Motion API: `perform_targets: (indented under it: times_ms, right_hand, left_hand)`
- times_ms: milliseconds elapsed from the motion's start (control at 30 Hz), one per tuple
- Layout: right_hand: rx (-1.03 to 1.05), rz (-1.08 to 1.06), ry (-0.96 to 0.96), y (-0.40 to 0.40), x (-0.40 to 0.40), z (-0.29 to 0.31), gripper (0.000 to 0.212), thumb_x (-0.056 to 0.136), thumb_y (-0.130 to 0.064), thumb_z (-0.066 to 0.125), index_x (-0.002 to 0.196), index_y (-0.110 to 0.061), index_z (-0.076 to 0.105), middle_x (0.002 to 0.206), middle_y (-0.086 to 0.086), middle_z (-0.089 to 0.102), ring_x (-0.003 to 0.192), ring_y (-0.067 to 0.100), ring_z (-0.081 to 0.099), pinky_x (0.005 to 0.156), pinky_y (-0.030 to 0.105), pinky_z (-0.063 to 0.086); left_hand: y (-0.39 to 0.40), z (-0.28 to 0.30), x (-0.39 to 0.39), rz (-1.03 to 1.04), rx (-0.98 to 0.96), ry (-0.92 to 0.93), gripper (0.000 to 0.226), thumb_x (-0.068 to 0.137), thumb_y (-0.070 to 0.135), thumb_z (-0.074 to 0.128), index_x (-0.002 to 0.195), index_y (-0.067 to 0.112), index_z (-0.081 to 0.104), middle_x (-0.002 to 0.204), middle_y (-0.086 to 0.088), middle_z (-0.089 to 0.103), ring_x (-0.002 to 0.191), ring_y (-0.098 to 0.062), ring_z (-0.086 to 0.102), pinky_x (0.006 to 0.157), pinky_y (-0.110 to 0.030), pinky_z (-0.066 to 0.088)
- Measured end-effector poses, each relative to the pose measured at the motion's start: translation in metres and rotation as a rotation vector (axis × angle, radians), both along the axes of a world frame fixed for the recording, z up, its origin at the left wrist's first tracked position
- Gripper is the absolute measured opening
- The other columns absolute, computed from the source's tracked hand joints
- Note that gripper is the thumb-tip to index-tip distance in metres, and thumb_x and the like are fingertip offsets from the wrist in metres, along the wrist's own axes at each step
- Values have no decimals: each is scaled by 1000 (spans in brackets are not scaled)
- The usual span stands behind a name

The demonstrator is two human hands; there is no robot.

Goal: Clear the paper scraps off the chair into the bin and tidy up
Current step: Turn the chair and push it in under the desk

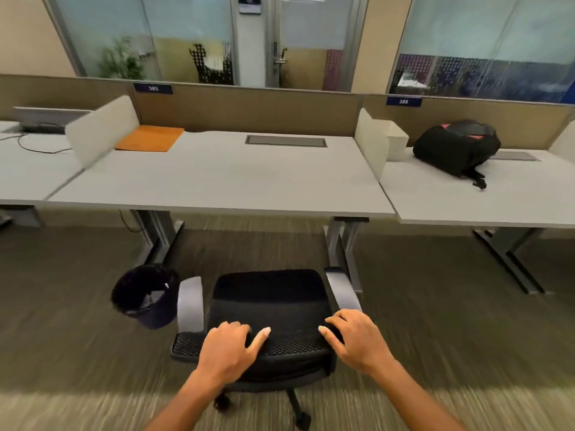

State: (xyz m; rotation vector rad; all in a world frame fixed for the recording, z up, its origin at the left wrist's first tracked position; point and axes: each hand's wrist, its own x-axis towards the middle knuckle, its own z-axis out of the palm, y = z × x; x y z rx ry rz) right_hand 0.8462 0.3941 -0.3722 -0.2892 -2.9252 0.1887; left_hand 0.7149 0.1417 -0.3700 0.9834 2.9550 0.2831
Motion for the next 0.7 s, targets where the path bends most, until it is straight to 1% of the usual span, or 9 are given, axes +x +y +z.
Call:
perform_targets:
  times_ms: [100, 167, 267, 400, 500, 567, 633, 700]
  right_hand:
    - [25, -15, 37, -23, -13, -8, 63, 91, -70, 25, 94, -28, 71, 87, -12, 68, 76, 7, 62, 67, 23, 51]
    - [27, -41, 44, -38, -20, -9, 65, 87, -77, 27, 90, -29, 71, 84, -14, 67, 72, 6, 62, 60, 23, 51]
    - [34, -47, 17, -57, -33, -6, 71, 81, -84, 27, 94, -28, 70, 87, -14, 67, 74, 7, 62, 61, 25, 53]
    - [43, -66, -8, -73, -51, -2, 77, 79, -87, 22, 95, -28, 69, 88, -13, 66, 74, 7, 61, 64, 25, 54]
    - [59, -78, -15, -78, -63, -2, 76, 80, -85, 20, 91, -27, 68, 84, -11, 65, 71, 7, 60, 62, 26, 53]
    - [76, -90, -22, -80, -73, -2, 76, 82, -83, 16, 88, -26, 67, 81, -10, 64, 69, 8, 59, 61, 27, 53]
    - [86, -106, -32, -80, -81, -3, 76, 84, -79, 13, 86, -25, 66, 78, -8, 62, 69, 9, 59, 61, 28, 52]
    - [93, -115, -43, -81, -88, -5, 73, 86, -75, 14, 84, -23, 66, 76, -7, 61, 67, 10, 58, 60, 27, 51]
  left_hand:
    - [-18, -5, -22, 20, -18, 2, 79, 82, 80, 14, 59, 20, 59, 57, 7, 57, 56, -10, 53, 59, -31, 49]
    - [-29, -6, -36, 21, -35, 21, 80, 82, 81, 16, 53, 18, 56, 52, 6, 55, 51, -11, 50, 54, -30, 48]
    - [-43, -4, -58, -2, -27, 45, 80, 82, 81, 17, 50, 16, 52, 50, 4, 53, 50, -11, 50, 51, -30, 45]
    - [-62, -3, -88, -56, -5, 71, 80, 83, 80, 16, 59, 18, 62, 59, 4, 61, 58, -11, 57, 56, -32, 46]
    - [-75, -4, -107, -93, 12, 93, 79, 84, 78, 15, 58, 17, 59, 60, 3, 62, 60, -13, 58, 54, -32, 40]
    - [-80, -5, -117, -102, 16, 99, 80, 84, 78, 15, 59, 16, 60, 60, 2, 63, 61, -13, 59, 54, -33, 41]
    - [-79, -5, -124, -100, 23, 106, 82, 84, 78, 14, 60, 16, 62, 58, 2, 62, 58, -13, 58, 53, -33, 43]
    - [-78, -4, -132, -97, 23, 109, 82, 84, 78, 14, 57, 15, 60, 53, 1, 59, 54, -14, 55, 49, -32, 39]
